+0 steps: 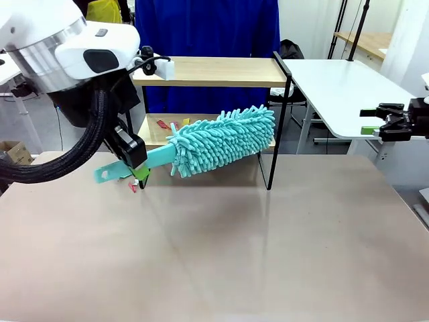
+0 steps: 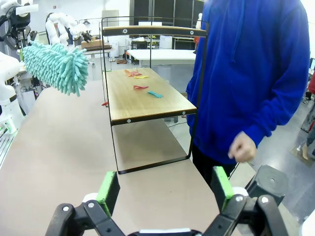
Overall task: Clean the shelf.
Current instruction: Clean the specific section of the Shelf indicated by the human with the Duster.
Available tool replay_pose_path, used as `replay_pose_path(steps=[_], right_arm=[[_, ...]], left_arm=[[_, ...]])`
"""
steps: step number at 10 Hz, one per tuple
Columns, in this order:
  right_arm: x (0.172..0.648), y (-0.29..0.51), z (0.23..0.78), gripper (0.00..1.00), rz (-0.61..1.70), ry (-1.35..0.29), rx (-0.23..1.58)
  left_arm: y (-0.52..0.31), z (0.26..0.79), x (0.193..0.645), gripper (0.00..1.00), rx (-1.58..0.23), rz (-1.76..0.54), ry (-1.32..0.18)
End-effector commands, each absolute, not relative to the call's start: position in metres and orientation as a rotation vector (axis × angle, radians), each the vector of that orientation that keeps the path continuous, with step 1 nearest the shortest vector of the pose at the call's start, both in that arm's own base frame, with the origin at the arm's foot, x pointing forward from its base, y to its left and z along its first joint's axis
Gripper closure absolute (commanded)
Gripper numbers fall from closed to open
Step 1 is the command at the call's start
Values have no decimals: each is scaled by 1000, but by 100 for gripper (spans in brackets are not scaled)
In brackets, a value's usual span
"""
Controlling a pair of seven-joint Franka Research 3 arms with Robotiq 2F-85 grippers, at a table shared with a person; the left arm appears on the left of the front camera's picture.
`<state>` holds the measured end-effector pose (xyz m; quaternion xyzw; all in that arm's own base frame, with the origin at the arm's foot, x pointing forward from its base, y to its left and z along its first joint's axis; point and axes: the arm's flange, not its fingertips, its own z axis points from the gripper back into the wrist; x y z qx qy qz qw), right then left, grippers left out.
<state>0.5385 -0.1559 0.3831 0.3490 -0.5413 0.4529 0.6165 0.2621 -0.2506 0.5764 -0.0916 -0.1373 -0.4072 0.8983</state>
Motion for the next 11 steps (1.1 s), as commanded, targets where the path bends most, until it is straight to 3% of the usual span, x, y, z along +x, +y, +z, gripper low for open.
replay_pose_path(steps=[1,5,11], right_arm=[[538,-154,386,0,1050,-1248,803],[538,-154,386,0,1050,-1248,803],[538,-154,386,0,1050,-1248,803]], left_arm=[[-274,573,266,87,-141,-758,-286],[-336,563,285,87,-240,-541,-363],[-410,552,361,87,-395,-293,-403]])
